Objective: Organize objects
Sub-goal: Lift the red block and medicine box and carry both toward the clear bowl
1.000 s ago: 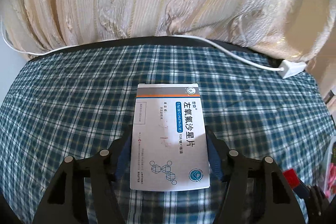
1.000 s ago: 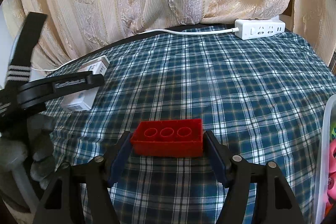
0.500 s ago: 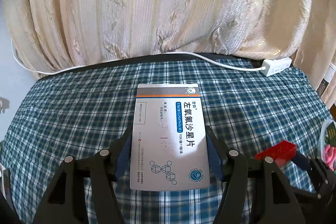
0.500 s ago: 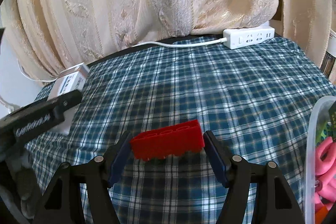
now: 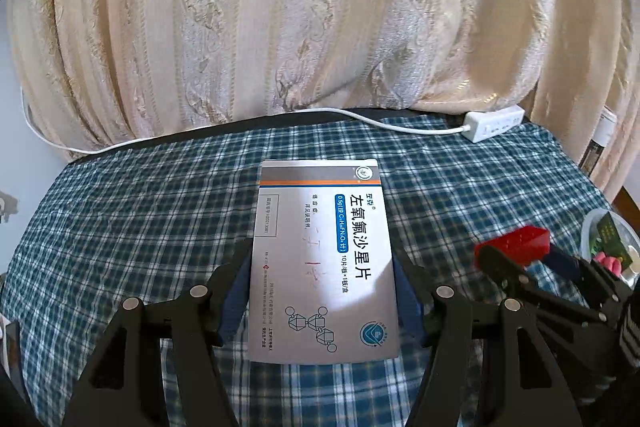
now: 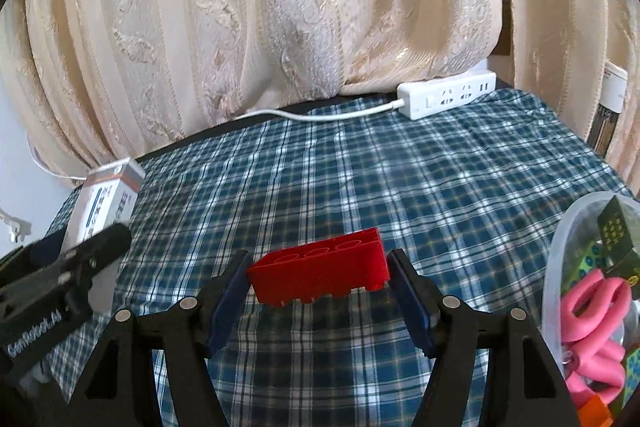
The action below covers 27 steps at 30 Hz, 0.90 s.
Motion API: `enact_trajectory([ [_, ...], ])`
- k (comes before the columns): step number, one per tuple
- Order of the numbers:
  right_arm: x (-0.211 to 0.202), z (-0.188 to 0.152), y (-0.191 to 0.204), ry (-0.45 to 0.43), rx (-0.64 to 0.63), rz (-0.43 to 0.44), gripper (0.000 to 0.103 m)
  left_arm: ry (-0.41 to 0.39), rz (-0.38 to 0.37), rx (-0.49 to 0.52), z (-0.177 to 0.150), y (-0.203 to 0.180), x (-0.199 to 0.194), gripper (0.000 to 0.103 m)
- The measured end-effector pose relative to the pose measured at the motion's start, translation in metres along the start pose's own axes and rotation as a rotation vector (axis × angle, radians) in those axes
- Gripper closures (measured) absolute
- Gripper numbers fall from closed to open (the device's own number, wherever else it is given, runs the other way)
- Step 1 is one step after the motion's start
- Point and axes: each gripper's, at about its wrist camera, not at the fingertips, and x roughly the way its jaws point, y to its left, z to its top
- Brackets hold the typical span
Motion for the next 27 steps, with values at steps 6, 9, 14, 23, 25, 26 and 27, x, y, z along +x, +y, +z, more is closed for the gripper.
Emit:
enact_trajectory([
  [6, -0.011, 0.000, -0.006, -0.054, 0.009, -0.035, 0.031, -0.014, -0.024, 0.025, -0.006, -0.011, -0.011, 0.039],
  [9, -0.017, -0.002, -0.008, -0.079, 0.012, -0.054, 0.031, -0.022, -0.034, 0.037, -0.009, -0.016, -0.017, 0.039],
  [14, -0.025, -0.005, -0.012, -0.105, 0.019, -0.079, 0.031, -0.025, -0.051, 0.049, -0.013, -0.021, -0.023, 0.039],
  [23, -0.050, -0.018, -0.029, -0.158, 0.059, -0.123, 0.031, -0.035, -0.071, 0.064, -0.021, -0.028, -0.033, 0.039],
  [25, -0.056, -0.022, -0.035, -0.160, 0.077, -0.126, 0.031, -0.037, -0.076, 0.072, -0.022, -0.030, -0.035, 0.039],
  [26, -0.058, -0.025, -0.038, -0.161, 0.085, -0.129, 0.031, -0.039, -0.079, 0.076, -0.023, -0.032, -0.036, 0.039],
  [27, -0.062, -0.028, -0.042, -0.163, 0.097, -0.130, 0.031, -0.040, -0.082, 0.080, -0.024, -0.034, -0.037, 0.039],
])
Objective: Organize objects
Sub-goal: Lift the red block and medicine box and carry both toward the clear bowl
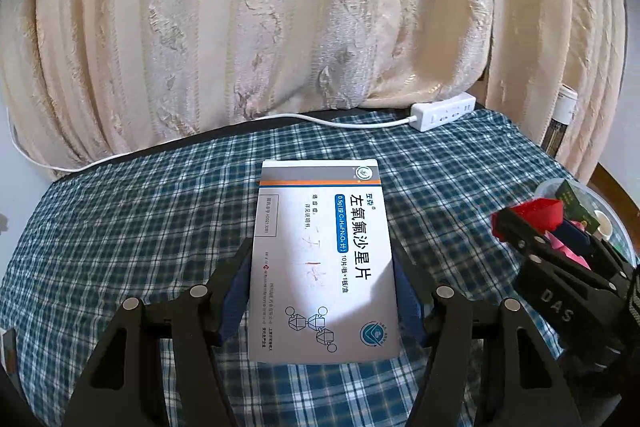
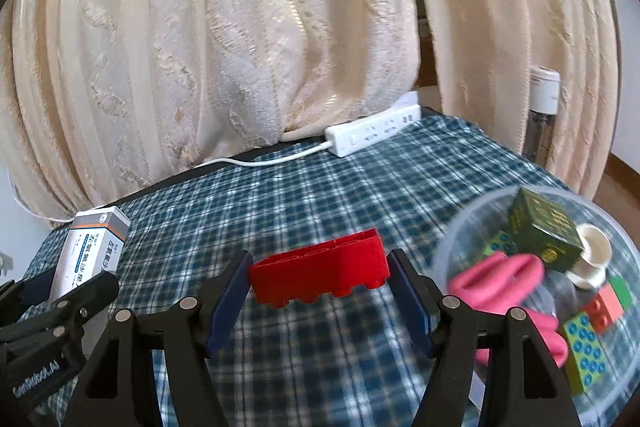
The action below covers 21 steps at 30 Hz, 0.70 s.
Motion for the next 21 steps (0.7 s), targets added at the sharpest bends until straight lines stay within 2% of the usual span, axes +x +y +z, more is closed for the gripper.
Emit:
enact_trajectory([
  [11, -0.044, -0.005, -0.049, -0.046, 0.032, -0.060, 0.031, 0.007, -0.029, 0.040, -0.007, -0.025, -0.006, 0.039],
  [21, -0.083, -0.003, -0.124, -0.073, 0.098, -0.152, 0.031, 0.017, -0.084, 0.101, -0.008, -0.061, -0.011, 0.039],
])
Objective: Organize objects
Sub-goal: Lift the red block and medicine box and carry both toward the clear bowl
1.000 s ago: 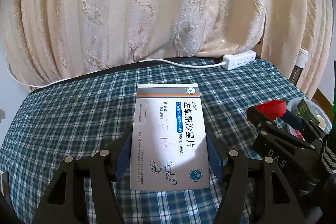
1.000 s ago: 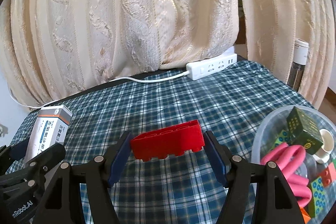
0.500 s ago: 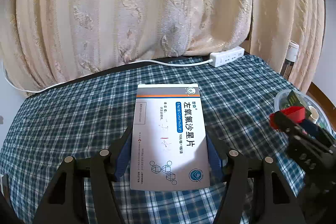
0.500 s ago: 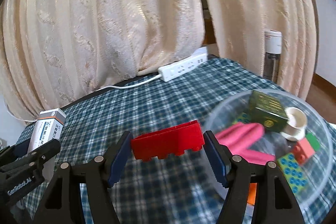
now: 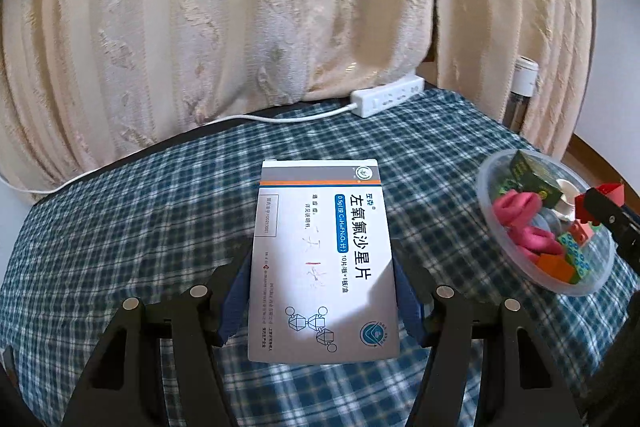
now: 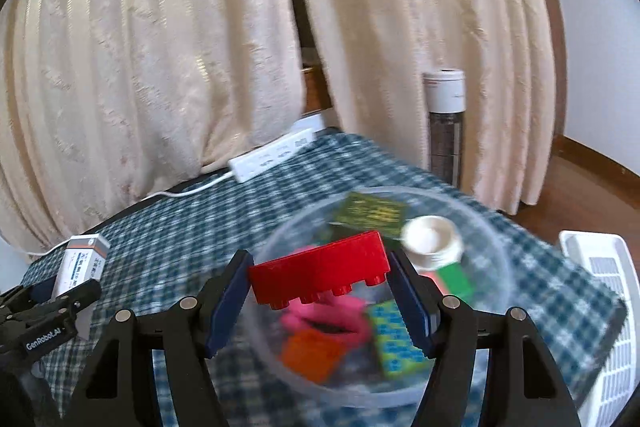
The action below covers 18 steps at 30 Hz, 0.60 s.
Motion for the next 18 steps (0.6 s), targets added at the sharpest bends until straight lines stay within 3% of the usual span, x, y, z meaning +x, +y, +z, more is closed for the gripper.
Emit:
enact_trajectory([
  [9, 0.001, -0.003, -0.045, 0.038, 0.005, -0.040, 0.031, 0.019, -0.064, 0.058, 0.005, -0.034, 0.003, 0.039],
  [18, 0.007, -0.012, -0.036, 0.085, -0.045, 0.023, 0.031, 0.031, -0.097, 0.079, 0.010, -0.053, 0.005, 0.039],
])
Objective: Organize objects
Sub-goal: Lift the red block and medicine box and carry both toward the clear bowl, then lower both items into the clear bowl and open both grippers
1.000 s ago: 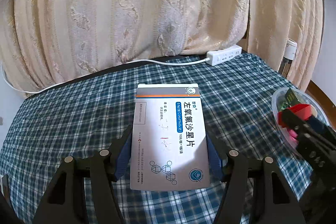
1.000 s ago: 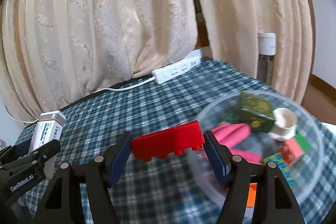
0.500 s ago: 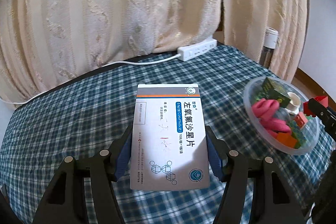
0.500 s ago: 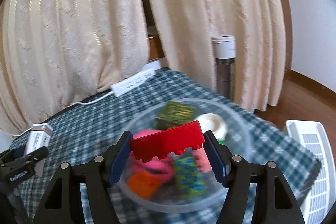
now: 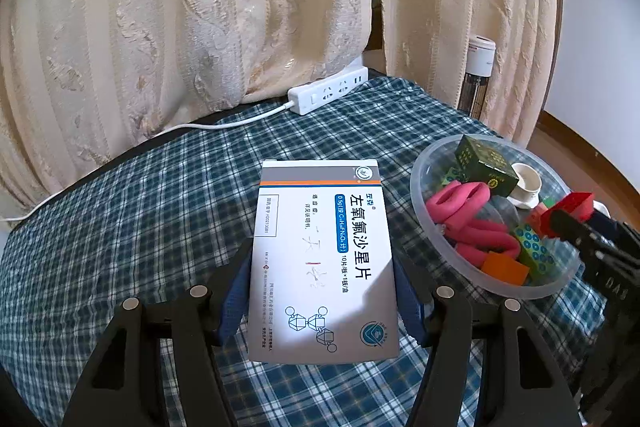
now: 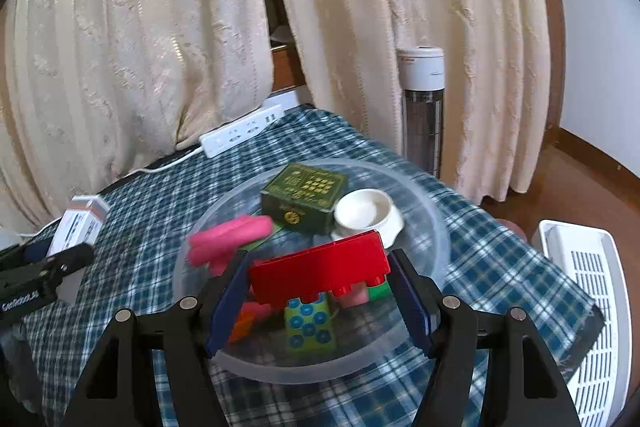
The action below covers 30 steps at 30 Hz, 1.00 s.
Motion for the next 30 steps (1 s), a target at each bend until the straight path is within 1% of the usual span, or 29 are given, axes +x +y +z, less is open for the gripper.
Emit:
enact_trajectory([
  [5, 0.010, -0.003, 0.005, 0.031, -0.006, 0.022, 0.031, 0.019, -0.021, 0.003, 0.002, -0.004, 0.005, 0.039],
  [6, 0.010, -0.003, 0.005, 0.035, -0.005, 0.027, 0.029, 0.020, -0.024, 0.005, 0.002, -0.005, 0.005, 0.039],
  [7, 0.009, -0.004, 0.005, 0.034, -0.002, 0.031, 0.027, 0.022, -0.028, 0.007, 0.003, -0.005, 0.006, 0.039],
  [8, 0.008, -0.004, 0.004, 0.026, 0.003, 0.029, 0.023, 0.022, -0.033, 0.009, 0.004, -0.007, 0.006, 0.039],
  [13, 0.000, -0.004, -0.007, 0.007, 0.030, 0.015, 0.022, 0.014, -0.074, 0.038, 0.009, -0.019, 0.007, 0.039],
  [21, -0.012, -0.013, -0.041, -0.009, 0.121, -0.031, 0.022, 0.055, -0.218, 0.088, 0.018, -0.056, 0.019, 0.039],
  [26, -0.018, -0.013, -0.055, -0.027, 0.157, -0.035, 0.022, 0.060, -0.268, 0.146, 0.025, -0.083, 0.026, 0.038],
  [30, -0.022, -0.012, -0.062, -0.043, 0.172, -0.036, 0.022, 0.079, -0.301, 0.184, 0.030, -0.102, 0.034, 0.038],
])
